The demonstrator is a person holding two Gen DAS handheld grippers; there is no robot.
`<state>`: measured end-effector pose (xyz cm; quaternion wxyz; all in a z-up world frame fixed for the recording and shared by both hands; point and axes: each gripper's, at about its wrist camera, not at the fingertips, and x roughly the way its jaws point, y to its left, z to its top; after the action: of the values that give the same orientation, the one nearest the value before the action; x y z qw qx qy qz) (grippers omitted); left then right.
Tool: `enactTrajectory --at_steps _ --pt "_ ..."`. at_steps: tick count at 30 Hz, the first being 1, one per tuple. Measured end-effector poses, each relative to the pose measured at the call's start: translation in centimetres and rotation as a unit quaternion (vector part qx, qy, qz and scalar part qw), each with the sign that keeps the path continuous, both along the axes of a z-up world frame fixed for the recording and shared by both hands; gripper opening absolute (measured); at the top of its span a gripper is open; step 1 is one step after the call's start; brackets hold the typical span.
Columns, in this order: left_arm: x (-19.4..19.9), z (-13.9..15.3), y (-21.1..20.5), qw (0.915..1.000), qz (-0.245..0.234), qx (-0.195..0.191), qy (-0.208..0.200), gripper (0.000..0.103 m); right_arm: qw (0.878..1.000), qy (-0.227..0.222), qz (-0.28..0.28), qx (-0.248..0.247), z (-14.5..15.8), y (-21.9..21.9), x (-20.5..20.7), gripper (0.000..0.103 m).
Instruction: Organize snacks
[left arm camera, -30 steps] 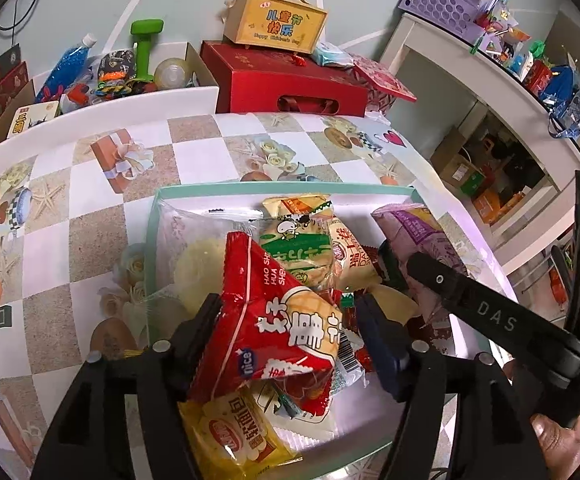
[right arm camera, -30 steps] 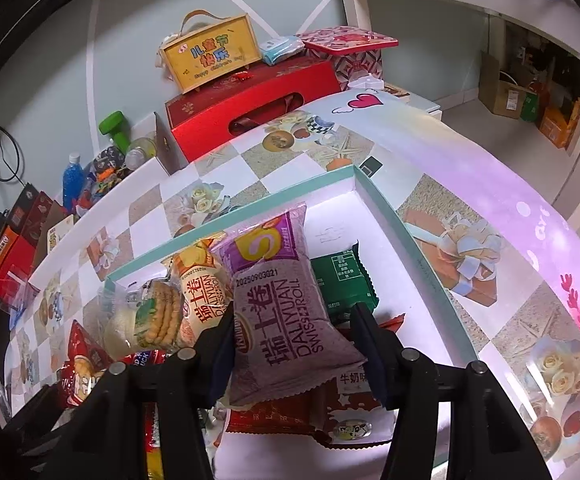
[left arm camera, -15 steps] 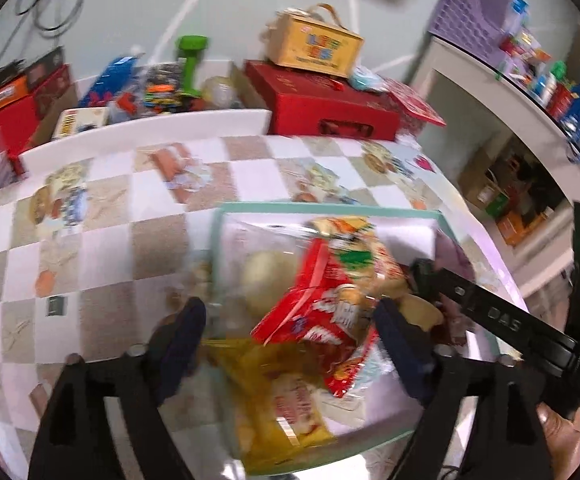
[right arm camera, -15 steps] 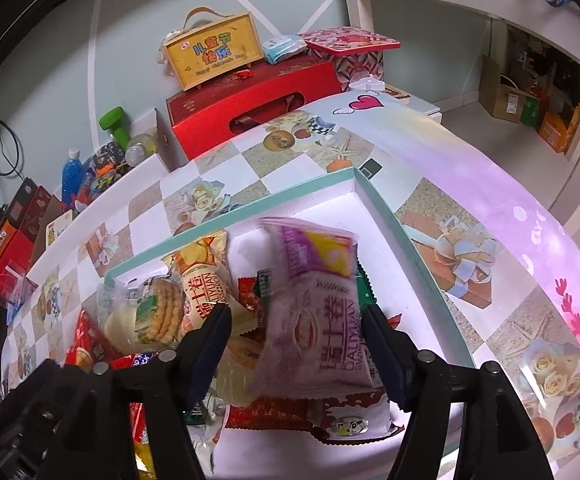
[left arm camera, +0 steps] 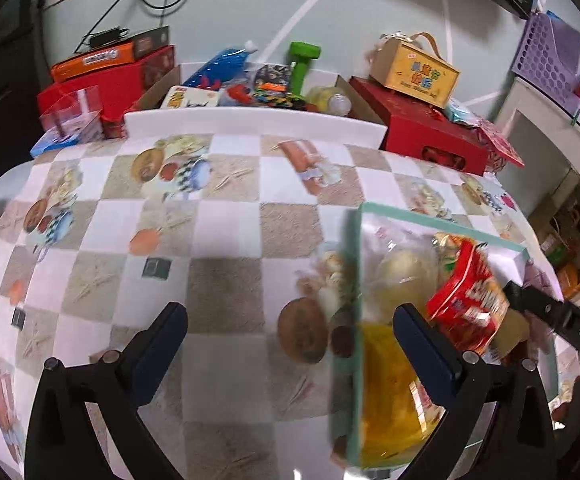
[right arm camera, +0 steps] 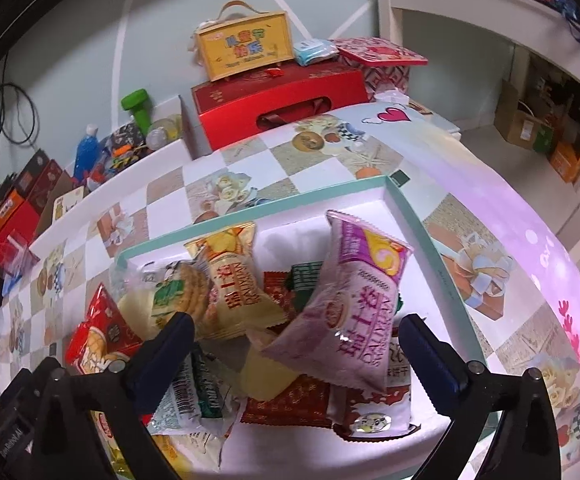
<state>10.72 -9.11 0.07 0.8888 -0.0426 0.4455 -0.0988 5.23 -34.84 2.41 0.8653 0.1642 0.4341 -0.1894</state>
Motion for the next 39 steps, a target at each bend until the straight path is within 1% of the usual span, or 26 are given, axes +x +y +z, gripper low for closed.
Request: enactTrajectory --at_steps 3,7,9,13,15,17,19,22,28,34,39 --pt "-0.4 -0.4 0.5 0.9998 0.011 0.011 0.009 0.102 1.000 0.007 0.011 -0.008 -0.1 0.9 0.0 0.103" --pt "-1.8 -0.3 1.5 0.9990 0.035 0.029 -0.001 0.102 1.000 0.001 0.024 -0.016 0.5 2.2 -0.5 0.103" --pt "-2.2 -0.3 1.8 0.9975 0.052 0.047 0.005 0.102 0.999 -0.002 0.031 -0.019 0.8 2.9 -0.9 0.103" --pt "-3.6 -0.2 3.0 0.9946 0.079 0.066 0.011 0.102 0.999 -0.007 0.046 -0.025 1.3 4.6 -2.1 0.103" --pt "-4.4 -0.1 3.5 0.9921 0.093 0.083 0.011 0.102 0.998 -0.006 0.052 -0.027 1.3 5.2 -2.6 0.103" --pt "-5.1 -0.2 3.9 0.9903 0.097 0.099 0.011 0.102 0.998 -0.006 0.060 -0.026 1.2 6.0 -3.3 0.103" --pt "-5.8 -0.5 4.4 0.9893 0.098 0.107 0.021 0.102 0.998 -0.002 0.065 -0.026 0.9 6.6 -4.0 0.103" --pt "-6.7 -0.9 5.0 0.9886 0.099 0.108 0.035 0.102 0.997 0.004 0.075 -0.027 0.5 7.6 -4.9 0.103" --pt "-8.5 -2.0 5.7 0.9842 0.104 0.132 0.054 0.102 0.996 0.004 0.087 -0.024 0.4 8.8 -6.4 0.103" --pt "-9.9 -2.2 6.3 0.9853 0.104 0.122 0.059 0.102 0.995 0.012 0.100 -0.024 -0.1 10.0 -7.6 0.103" --pt "-10.0 -2.0 6.4 0.9861 0.103 0.117 0.059 0.102 0.994 0.017 0.105 -0.025 -0.4 10.2 -7.8 0.103"
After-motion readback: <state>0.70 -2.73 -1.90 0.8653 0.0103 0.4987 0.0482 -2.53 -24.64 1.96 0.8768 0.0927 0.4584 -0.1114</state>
